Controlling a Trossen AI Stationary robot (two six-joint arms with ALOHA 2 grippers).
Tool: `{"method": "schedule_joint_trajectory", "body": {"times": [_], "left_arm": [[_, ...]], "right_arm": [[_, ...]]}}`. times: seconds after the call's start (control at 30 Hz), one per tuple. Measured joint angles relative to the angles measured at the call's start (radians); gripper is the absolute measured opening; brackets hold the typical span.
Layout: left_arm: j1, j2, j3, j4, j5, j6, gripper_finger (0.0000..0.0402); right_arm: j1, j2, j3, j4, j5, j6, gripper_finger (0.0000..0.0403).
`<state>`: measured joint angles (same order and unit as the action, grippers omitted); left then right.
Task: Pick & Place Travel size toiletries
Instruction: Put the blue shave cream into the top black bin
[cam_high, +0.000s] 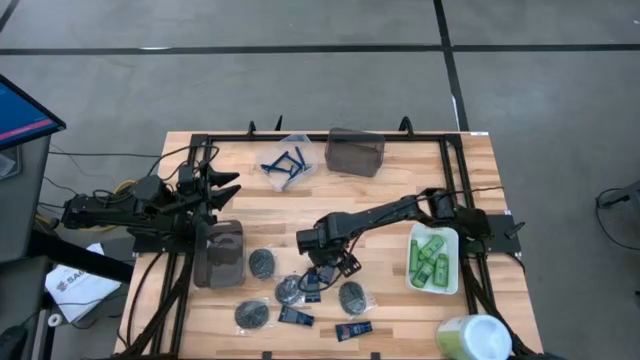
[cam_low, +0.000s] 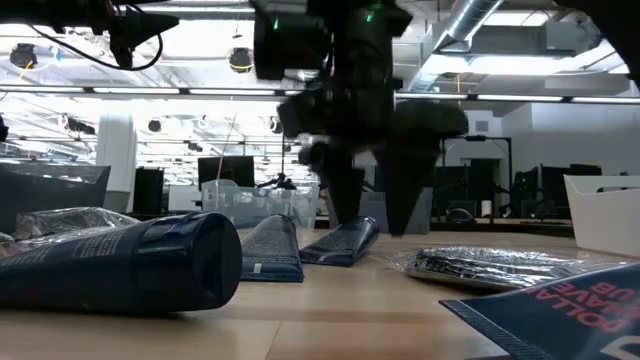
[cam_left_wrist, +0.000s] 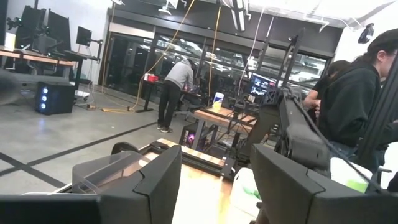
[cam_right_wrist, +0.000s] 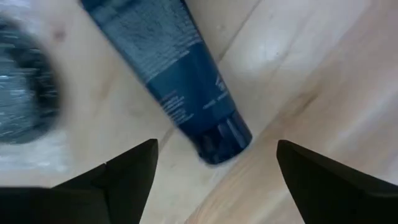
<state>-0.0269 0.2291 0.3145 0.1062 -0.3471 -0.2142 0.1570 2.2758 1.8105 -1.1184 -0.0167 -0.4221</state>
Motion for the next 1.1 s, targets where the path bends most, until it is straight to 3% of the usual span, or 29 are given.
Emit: {"method": "schedule_joint_trajectory", "body": {"times": [0.4,0.6,0.9,1.1], "left_arm": [[0.000,0.001,0.001,-0.001,-0.002,0.000,0.0191],[0.000,0.001,0.001,-0.001,-0.002,0.000,0.0191],[0.000,0.001,0.001,-0.001,-0.003,0.000,0.0191],[0.000,0.001,0.001,0.000,-0.004,0.000,0.0191]], "right_arm": [[0.012,0.032,0.001,0.063,0.026,-0.008,0.0297],[0.012,0.033,0.001,0.065,0.025,-0.026,0.0249],[0.011,0.033,0.002,0.066,0.018,-0.023,0.0132],[0.011,0.033,0.002,0.063,0.018,-0.021,0.0126]]}}
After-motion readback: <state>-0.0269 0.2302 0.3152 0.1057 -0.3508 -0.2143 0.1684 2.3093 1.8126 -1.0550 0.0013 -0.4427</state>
